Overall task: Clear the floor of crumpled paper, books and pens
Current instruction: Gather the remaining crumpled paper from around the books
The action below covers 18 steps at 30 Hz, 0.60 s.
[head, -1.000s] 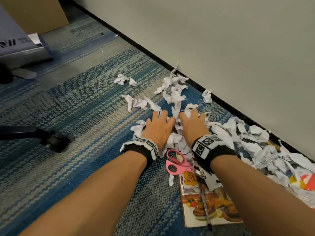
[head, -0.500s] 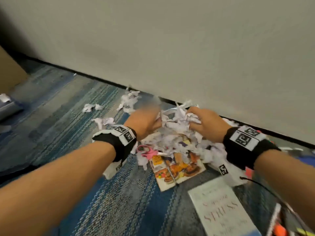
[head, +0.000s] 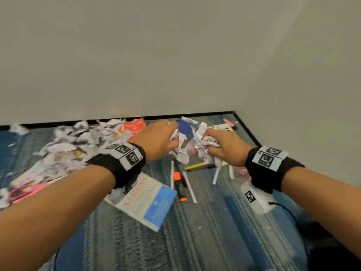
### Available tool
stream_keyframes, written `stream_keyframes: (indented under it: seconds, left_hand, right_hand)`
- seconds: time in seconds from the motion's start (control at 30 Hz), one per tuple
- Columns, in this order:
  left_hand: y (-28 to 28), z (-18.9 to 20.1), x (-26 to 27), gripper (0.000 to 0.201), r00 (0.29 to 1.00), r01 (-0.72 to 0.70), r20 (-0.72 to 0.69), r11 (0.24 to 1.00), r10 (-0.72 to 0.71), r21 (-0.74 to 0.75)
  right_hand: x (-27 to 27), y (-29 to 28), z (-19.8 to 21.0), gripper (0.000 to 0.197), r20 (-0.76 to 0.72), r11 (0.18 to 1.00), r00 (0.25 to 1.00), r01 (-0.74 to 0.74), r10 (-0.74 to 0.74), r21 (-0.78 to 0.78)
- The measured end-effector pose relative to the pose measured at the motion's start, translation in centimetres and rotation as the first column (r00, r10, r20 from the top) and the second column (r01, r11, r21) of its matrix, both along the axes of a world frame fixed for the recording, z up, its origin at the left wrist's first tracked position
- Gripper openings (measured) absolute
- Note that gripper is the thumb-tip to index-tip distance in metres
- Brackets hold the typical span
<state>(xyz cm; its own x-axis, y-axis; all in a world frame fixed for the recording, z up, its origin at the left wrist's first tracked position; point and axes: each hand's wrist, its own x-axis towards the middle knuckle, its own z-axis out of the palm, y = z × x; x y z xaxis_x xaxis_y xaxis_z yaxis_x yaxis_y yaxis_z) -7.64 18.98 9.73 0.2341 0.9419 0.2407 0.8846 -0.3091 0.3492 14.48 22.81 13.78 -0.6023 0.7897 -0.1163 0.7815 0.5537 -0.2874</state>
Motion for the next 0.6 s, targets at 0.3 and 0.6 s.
stream_keyframes:
  seconds: [0.3, 0.6]
  left_hand:
    - [-0.2, 5.4, 16.8, 0.023, 0.959, 0.279, -0.075, 0.957, -0.273, 0.082]
    - [-6.3, 11.2, 33.2, 0.025, 0.845, 0.534, -0.169, 0.793, -0.507, 0.294]
  right_hand:
    - [16.1, -8.9, 3.0, 0.024, -0.13, 0.966, 0.98, 0.174, -0.15, 0.189]
    - [29.8, -17.7, 7.9, 0.027, -0.102, 0.922, 0.972, 0.233, -0.211, 0.31]
